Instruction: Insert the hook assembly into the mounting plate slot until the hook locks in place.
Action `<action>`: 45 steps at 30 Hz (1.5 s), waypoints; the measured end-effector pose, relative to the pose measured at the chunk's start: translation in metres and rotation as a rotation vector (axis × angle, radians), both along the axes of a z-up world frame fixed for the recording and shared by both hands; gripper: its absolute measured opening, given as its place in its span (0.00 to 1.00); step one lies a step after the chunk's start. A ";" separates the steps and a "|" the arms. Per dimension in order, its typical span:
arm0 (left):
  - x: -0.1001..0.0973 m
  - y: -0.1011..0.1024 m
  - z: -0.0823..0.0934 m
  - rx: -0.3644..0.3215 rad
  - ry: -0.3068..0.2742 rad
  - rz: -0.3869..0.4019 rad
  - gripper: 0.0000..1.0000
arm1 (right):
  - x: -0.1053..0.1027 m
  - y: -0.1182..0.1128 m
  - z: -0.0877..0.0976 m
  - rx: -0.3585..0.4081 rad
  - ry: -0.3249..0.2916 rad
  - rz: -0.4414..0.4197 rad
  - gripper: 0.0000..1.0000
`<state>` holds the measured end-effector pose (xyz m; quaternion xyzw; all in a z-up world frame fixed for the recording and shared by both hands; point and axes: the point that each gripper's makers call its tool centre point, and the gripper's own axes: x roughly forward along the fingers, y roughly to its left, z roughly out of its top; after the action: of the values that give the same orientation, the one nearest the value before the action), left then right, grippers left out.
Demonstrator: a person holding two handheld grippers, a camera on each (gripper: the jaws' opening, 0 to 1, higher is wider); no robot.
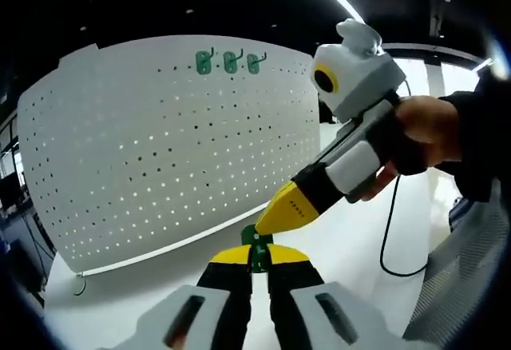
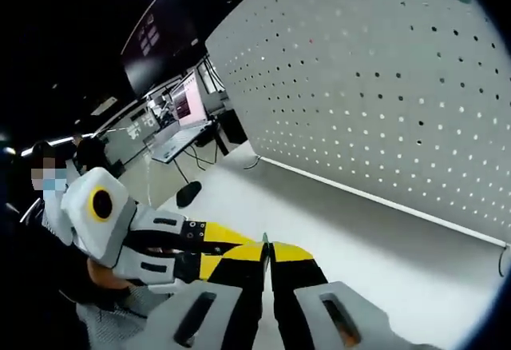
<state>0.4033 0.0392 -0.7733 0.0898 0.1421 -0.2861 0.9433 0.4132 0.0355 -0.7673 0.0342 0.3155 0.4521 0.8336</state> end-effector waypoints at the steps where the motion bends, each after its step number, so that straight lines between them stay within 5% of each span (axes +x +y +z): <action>1: 0.000 0.000 0.000 0.000 -0.002 -0.001 0.05 | 0.000 0.000 0.000 -0.001 0.001 0.000 0.00; 15: 0.001 0.003 0.006 -0.023 -0.011 0.006 0.02 | -0.001 0.003 0.007 0.006 -0.031 0.012 0.01; 31: 0.004 0.010 0.005 -0.036 -0.002 0.038 0.02 | 0.002 -0.020 0.024 -0.056 -0.179 0.009 0.19; 45: 0.006 0.018 0.007 -0.044 -0.003 0.062 0.02 | -0.009 -0.042 0.038 -0.046 -0.246 -0.005 0.32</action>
<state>0.4090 0.0567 -0.7663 0.0649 0.1368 -0.2597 0.9538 0.4043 -0.0062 -0.7293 -0.0400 0.2210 0.4433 0.8678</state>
